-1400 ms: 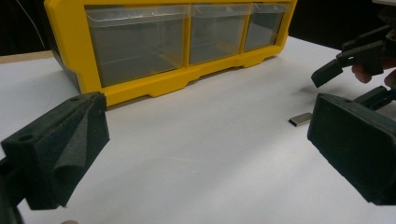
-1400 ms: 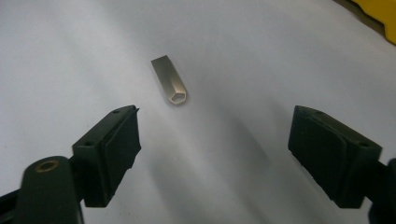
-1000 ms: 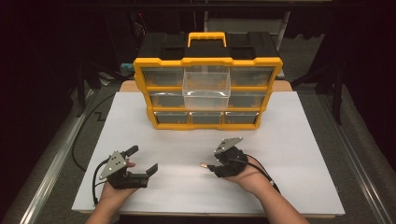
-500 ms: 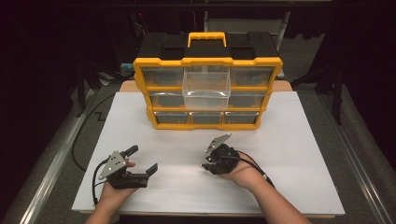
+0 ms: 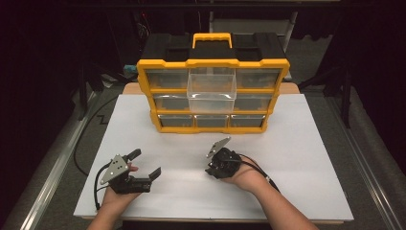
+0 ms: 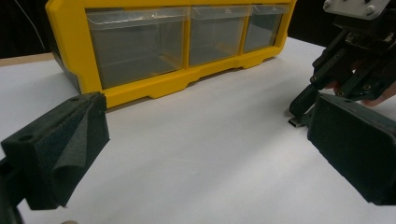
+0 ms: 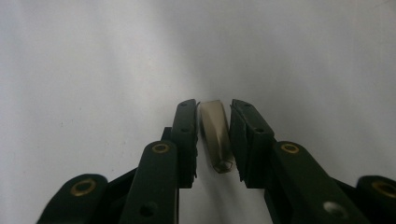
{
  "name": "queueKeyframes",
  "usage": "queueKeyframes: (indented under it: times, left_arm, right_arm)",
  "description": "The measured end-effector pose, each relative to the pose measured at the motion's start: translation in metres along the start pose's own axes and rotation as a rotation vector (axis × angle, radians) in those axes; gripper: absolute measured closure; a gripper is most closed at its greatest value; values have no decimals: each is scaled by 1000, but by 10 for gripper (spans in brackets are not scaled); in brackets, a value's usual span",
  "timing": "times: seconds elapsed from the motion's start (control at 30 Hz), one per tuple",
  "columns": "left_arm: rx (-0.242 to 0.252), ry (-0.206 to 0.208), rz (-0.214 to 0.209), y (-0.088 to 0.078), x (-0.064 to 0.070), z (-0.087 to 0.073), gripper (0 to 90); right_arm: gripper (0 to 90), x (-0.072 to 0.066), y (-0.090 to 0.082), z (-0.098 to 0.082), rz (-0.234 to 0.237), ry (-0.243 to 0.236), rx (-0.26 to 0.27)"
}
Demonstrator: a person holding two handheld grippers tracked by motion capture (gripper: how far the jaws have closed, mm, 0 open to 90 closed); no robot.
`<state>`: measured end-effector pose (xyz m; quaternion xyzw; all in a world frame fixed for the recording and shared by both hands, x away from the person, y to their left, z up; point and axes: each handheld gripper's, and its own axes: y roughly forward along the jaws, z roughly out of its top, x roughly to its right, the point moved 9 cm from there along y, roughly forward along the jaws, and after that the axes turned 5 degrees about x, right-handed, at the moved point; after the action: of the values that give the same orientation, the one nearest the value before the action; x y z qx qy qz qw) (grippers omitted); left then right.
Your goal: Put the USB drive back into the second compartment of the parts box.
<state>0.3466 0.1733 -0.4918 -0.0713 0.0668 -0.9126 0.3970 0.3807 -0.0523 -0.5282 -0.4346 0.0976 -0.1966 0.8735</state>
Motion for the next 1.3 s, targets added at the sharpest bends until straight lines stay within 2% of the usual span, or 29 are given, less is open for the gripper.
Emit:
queueKeyframes:
  times: [0.23, 0.4, 0.6, 0.97, 1.3]
  left_arm:
    - [-1, -1, 0, 0, 0, 0, 4]
    - [-3, 2, -1, 0, 0, 0, 3]
    - [-2, -2, 2, 0, 0, 0, 4]
    - [3, 1, -1, 1, 0, 0, 4]
    - [9, 5, -9, 2, 3, 0, 3]
  right_arm:
    - [745, 1, 1, -1, 17, -5, 4]
    - [766, 1, 2, -1, 4, -26, 4]
    - [797, 2, 2, -2, 15, -24, 9]
    - [798, 1, 1, 0, -17, -73, 11]
    - [797, 1, -16, -2, -6, -41, 7]
